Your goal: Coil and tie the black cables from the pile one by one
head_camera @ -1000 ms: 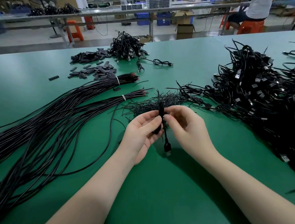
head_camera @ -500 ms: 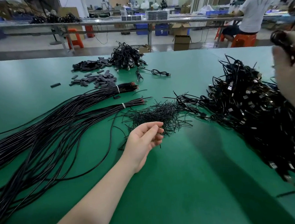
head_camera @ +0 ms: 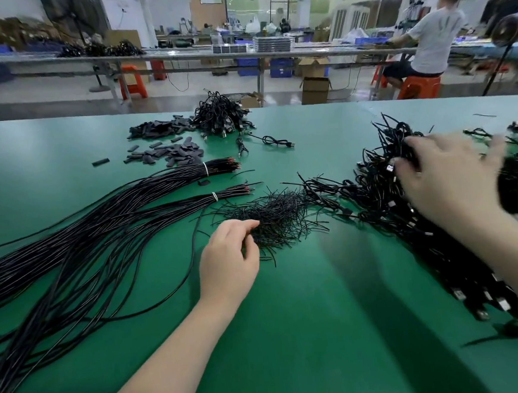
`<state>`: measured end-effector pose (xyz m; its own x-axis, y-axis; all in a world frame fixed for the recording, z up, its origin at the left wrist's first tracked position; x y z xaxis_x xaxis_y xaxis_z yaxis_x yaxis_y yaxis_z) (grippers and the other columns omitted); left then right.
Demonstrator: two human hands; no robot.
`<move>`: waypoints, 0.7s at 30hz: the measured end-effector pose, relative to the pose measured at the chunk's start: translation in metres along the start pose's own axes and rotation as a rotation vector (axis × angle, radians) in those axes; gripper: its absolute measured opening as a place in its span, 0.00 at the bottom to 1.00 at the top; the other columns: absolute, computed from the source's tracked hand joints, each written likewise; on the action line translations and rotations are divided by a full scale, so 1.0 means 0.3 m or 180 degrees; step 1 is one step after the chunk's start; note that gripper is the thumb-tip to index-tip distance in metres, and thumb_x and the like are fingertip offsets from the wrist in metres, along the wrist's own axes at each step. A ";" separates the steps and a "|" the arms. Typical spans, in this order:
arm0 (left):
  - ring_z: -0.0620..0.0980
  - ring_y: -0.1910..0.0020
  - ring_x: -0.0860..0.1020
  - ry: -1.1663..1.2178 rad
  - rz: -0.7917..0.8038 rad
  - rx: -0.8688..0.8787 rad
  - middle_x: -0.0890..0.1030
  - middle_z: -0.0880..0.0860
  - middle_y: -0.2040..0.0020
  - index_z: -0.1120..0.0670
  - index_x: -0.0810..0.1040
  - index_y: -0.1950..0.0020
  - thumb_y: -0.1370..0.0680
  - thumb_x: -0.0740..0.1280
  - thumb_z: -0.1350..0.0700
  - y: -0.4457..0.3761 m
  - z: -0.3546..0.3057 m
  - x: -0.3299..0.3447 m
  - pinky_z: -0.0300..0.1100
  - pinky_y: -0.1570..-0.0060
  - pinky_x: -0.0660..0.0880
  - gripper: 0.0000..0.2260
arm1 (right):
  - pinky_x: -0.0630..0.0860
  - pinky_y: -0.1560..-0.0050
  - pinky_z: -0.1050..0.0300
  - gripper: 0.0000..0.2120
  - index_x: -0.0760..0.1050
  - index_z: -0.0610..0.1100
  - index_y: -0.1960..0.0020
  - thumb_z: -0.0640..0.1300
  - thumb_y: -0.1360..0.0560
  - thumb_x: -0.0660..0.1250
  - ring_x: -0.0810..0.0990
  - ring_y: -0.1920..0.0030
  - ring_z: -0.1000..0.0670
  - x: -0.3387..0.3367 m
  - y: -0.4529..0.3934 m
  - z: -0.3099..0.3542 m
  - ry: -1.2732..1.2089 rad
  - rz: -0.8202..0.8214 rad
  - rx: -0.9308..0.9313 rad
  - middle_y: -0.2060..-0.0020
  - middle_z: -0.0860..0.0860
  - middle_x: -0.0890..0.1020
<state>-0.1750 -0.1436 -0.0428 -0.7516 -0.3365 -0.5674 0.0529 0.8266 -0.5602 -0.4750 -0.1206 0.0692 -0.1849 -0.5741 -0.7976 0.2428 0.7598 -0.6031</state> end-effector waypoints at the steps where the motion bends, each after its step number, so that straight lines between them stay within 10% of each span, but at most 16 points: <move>1: 0.45 0.47 0.76 -0.0224 -0.0019 -0.0004 0.78 0.44 0.46 0.49 0.80 0.40 0.22 0.64 0.60 -0.009 0.014 -0.011 0.43 0.48 0.74 0.13 | 0.48 0.29 0.32 0.22 0.72 0.48 0.34 0.59 0.22 0.57 0.71 0.34 0.42 0.009 0.030 0.073 -0.0188 0.0106 -0.0201 0.37 0.43 0.77; 10: 0.56 0.38 0.73 -0.1017 0.0197 -0.1278 0.73 0.55 0.33 0.52 0.72 0.30 0.20 0.62 0.55 -0.112 0.163 -0.108 0.55 0.41 0.72 0.18 | 0.70 0.41 0.55 0.19 0.73 0.44 0.33 0.52 0.20 0.60 0.73 0.40 0.48 0.266 0.309 0.418 -0.1804 0.1155 -0.0213 0.40 0.47 0.77; 13: 0.57 0.47 0.78 -0.1717 0.0942 -0.1403 0.79 0.58 0.42 0.58 0.78 0.39 0.21 0.66 0.48 -0.192 0.218 -0.143 0.49 0.53 0.77 0.16 | 0.70 0.53 0.56 0.16 0.75 0.45 0.38 0.52 0.20 0.60 0.75 0.44 0.48 0.301 0.323 0.415 -0.1707 0.0973 -0.0097 0.45 0.49 0.78; 18: 0.52 0.68 0.73 -0.2640 0.1291 -0.1151 0.76 0.54 0.64 0.60 0.72 0.62 0.23 0.64 0.65 -0.244 0.250 -0.172 0.42 0.72 0.68 0.08 | 0.67 0.56 0.59 0.15 0.76 0.45 0.39 0.51 0.21 0.61 0.75 0.44 0.49 0.307 0.322 0.409 -0.1743 0.0931 -0.0074 0.45 0.50 0.78; 21: 0.57 0.61 0.75 -0.2224 0.1097 -0.1643 0.75 0.58 0.59 0.62 0.66 0.56 0.24 0.60 0.69 -0.299 0.278 -0.219 0.47 0.65 0.71 0.05 | 0.68 0.55 0.59 0.14 0.76 0.45 0.39 0.50 0.21 0.62 0.74 0.43 0.49 0.305 0.320 0.407 -0.1768 0.0927 -0.0057 0.45 0.50 0.78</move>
<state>-0.0753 -0.2334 -0.0055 -0.1741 -0.0919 -0.9804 -0.2252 0.9730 -0.0512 -0.3524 -0.1375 -0.0619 0.4101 -0.4120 -0.8137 0.1918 0.9112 -0.3647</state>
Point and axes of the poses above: each hand's wrist, its own y-axis away from the middle knuckle, its own x-axis out of the palm, z = x × y, the point moved 1 cm from there along -y, towards the middle knuckle
